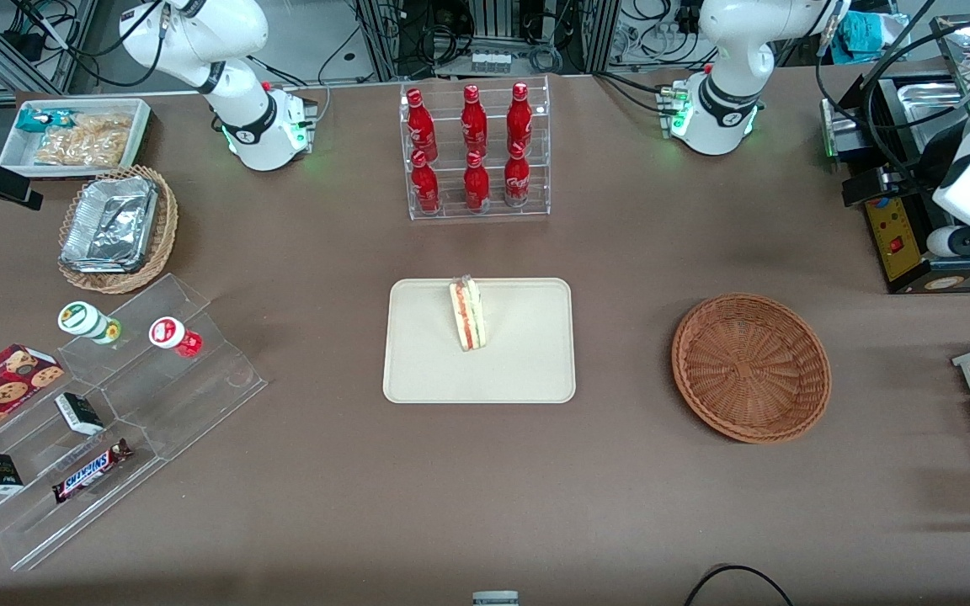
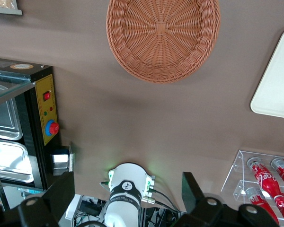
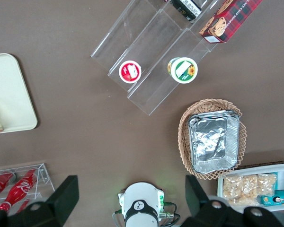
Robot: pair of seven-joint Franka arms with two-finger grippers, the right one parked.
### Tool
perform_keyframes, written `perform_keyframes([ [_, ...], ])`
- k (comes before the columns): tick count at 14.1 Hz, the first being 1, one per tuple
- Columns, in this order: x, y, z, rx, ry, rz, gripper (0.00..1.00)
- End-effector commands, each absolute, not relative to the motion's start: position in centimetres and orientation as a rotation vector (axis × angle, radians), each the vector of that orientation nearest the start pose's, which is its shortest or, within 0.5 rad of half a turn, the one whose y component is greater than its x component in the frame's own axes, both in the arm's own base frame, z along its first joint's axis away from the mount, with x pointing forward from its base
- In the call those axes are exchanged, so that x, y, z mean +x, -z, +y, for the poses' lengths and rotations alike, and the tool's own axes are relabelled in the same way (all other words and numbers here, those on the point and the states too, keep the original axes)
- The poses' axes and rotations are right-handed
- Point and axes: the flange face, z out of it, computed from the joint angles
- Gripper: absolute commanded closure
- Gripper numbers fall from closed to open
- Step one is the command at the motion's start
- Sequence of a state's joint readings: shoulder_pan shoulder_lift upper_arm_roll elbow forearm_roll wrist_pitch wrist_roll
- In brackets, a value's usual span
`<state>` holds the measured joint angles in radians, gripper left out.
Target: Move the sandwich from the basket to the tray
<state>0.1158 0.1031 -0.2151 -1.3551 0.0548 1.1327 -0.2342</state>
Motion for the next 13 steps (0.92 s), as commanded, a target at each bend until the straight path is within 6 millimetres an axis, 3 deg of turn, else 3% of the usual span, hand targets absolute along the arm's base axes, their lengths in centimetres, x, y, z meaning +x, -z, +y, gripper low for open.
perform_keyframes([
  [1,52.1,-64.3,-3.9,-3.003,-0.423,-0.247,0.0],
  [13,53.2,-65.1,-4.2,-3.055,-0.334,-0.255,0.0],
])
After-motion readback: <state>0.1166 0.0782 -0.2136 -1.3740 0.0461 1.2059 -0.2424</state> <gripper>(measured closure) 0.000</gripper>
